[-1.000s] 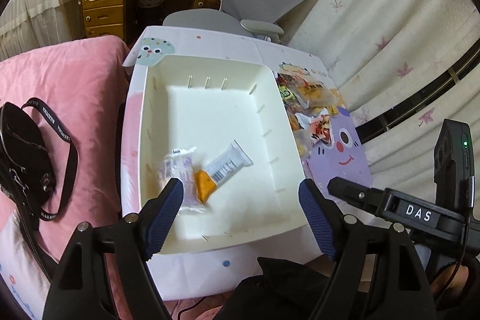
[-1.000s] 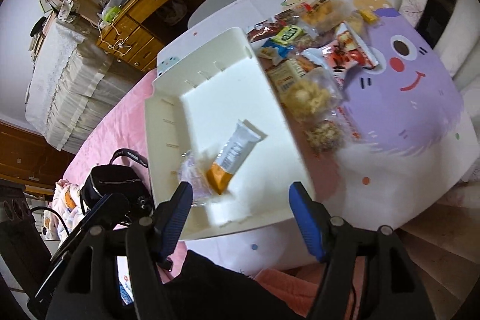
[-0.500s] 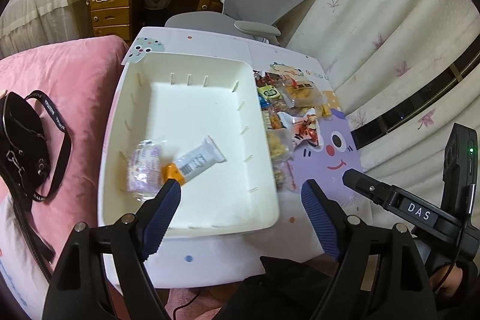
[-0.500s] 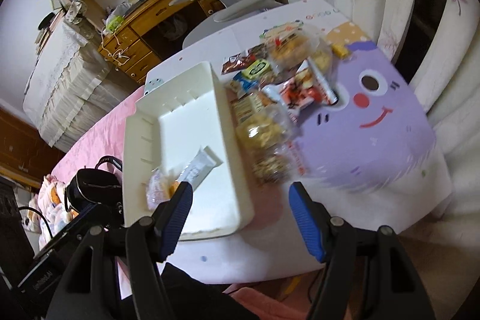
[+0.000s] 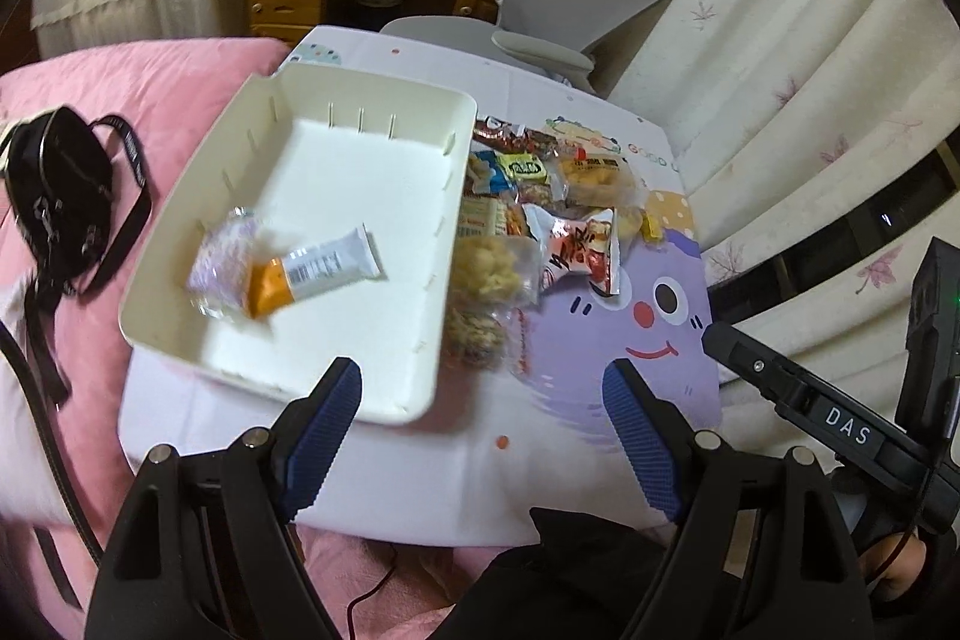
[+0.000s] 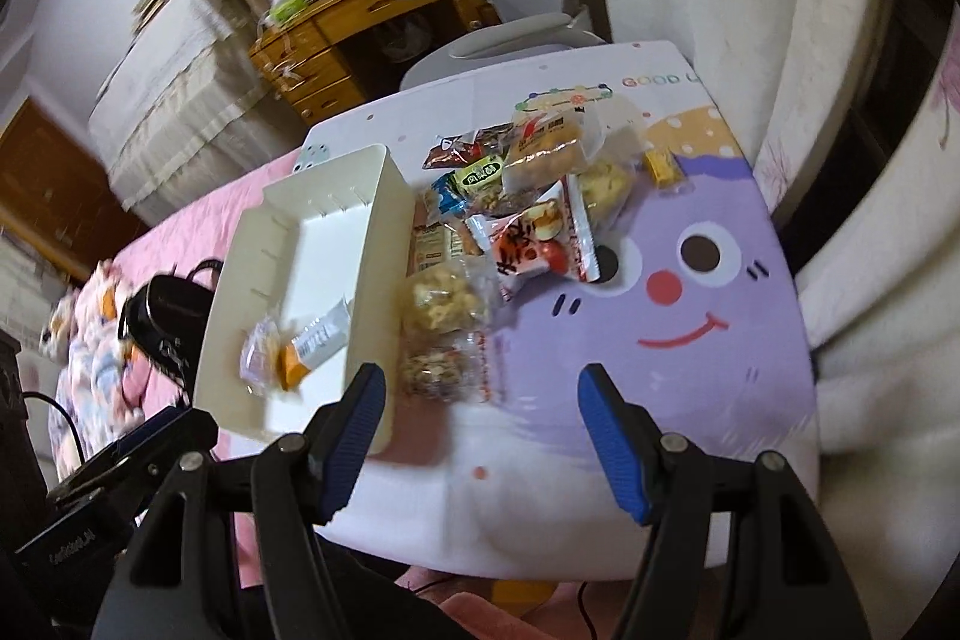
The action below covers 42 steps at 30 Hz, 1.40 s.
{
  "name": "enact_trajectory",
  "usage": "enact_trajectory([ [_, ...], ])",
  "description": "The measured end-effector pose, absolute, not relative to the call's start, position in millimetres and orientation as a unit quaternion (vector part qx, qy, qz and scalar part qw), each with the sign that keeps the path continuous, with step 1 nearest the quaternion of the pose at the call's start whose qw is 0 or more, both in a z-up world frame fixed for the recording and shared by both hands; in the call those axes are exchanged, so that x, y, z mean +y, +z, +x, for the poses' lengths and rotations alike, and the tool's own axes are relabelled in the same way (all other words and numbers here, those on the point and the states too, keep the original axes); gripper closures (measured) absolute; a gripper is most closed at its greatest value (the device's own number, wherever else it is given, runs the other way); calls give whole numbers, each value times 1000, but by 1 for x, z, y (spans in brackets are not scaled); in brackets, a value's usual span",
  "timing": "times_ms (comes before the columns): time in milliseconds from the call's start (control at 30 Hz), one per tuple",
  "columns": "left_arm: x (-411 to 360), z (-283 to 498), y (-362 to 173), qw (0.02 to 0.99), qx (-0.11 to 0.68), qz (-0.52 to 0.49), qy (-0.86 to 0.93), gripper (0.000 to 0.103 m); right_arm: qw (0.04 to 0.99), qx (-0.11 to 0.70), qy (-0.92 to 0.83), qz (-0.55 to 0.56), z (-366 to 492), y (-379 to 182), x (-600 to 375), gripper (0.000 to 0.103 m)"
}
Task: Organize snacks
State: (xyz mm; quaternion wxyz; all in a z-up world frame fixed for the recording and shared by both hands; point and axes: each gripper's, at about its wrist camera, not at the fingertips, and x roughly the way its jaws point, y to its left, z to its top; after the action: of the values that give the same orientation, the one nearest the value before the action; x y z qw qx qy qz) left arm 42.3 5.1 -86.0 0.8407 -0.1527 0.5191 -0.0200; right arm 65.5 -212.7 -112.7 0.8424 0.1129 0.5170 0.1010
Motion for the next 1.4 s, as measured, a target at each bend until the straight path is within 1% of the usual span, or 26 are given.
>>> enact_trajectory([
  [167,-20,38,-95,835,525,-165,13,21,851,503,134,68,72,-114,-231,36],
  [267,-28,37,-102,830,529,-174,39,21,863,480,155,31,75,-112,-235,36],
  [400,-28,39,-112,817,535,-205,65,21,873,450,184,-36,77,-113,-232,36],
  [567,-25,46,-129,791,551,-245,103,21,871,433,210,-100,79,-121,-226,36],
  [767,-23,60,-157,752,575,-289,143,21,860,412,234,-189,88,-139,-215,36],
  [1000,-26,76,-188,709,583,-365,157,21,836,383,257,-298,107,-165,-203,35],
  [1200,-22,88,-213,673,587,-408,193,21,811,375,268,-361,128,-190,-192,34],
  [1400,-12,100,-236,631,600,-429,240,21,788,356,293,-409,143,-211,-180,27],
])
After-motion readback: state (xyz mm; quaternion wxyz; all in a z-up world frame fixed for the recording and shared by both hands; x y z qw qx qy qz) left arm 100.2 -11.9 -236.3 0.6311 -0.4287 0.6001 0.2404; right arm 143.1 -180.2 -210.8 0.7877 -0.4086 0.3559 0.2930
